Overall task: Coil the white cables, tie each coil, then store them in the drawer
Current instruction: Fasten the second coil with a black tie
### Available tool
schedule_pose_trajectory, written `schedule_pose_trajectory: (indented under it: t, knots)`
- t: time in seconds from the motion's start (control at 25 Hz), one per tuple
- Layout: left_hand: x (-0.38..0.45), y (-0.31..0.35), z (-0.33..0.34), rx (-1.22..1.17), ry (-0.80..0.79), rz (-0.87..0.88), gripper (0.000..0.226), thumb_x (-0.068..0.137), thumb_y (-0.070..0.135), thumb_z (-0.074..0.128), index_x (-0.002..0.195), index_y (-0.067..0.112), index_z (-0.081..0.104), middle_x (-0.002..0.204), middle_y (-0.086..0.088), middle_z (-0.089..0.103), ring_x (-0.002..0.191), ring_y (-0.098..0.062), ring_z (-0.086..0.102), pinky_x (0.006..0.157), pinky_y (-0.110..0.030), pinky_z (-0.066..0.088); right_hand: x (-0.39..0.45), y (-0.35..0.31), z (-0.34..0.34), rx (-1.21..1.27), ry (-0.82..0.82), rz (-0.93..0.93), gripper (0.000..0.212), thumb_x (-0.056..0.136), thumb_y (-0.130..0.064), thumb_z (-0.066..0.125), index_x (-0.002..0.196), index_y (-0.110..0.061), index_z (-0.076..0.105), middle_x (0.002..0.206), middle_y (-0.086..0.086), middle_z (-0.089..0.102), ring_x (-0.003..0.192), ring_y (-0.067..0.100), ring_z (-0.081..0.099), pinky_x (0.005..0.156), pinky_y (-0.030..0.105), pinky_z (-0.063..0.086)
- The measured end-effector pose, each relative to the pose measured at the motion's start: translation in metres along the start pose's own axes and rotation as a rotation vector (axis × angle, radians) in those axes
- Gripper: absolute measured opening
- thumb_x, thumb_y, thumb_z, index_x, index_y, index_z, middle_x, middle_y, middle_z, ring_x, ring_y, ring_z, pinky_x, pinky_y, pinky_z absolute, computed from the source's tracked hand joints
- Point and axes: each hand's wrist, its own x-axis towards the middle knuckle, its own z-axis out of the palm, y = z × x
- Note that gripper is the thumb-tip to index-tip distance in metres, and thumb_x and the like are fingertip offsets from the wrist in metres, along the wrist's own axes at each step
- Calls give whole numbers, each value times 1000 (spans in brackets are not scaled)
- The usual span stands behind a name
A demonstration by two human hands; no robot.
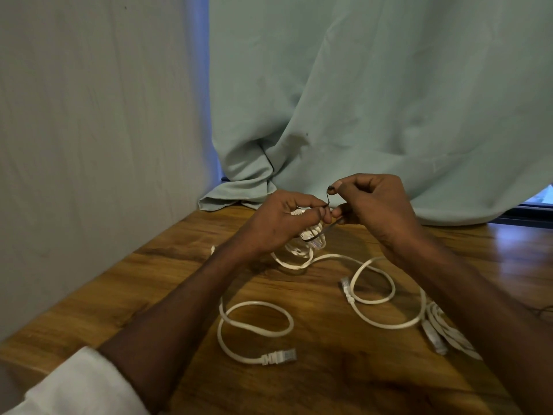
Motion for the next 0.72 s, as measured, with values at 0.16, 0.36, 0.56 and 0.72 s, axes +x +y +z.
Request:
schedule_pose_trajectory:
  t: [0.16, 0.36, 0.56, 0.72]
  knots:
    - [0, 3, -1, 14, -34, 11, 17, 100, 4, 64, 106, 1, 79, 85, 18, 77, 81, 4, 70, 74, -10, 48, 0, 0, 1, -25, -60, -17, 18, 101, -12, 62, 93, -5, 77, 69, 15, 74, 62, 21, 72, 60, 28, 61]
    - [0, 4, -2, -28, -24, -18, 16, 100, 11, 65, 105, 17, 79, 82, 13, 77, 75, 0, 69, 69, -17, 49, 0, -1, 1, 26, -24, 33, 18, 101, -9, 62, 93, -4, 77, 79, 12, 77, 65, 21, 76, 62, 29, 62]
    - [-1, 6, -3, -22, -40, -32, 16, 100, 13, 66, 104, 20, 79, 82, 13, 77, 75, 0, 69, 69, -16, 49, -2, -2, 0, 38, -49, 57, 18, 102, -11, 62, 94, -5, 77, 74, 12, 77, 64, 21, 76, 62, 28, 62]
    - [-2, 10, -3, -40, -63, -33, 17, 100, 12, 65, 105, 22, 78, 82, 15, 77, 76, 2, 70, 69, -14, 49, -2, -3, 0, 30, -55, 57, 18, 101, -10, 63, 92, -5, 77, 78, 14, 77, 66, 24, 76, 65, 32, 64]
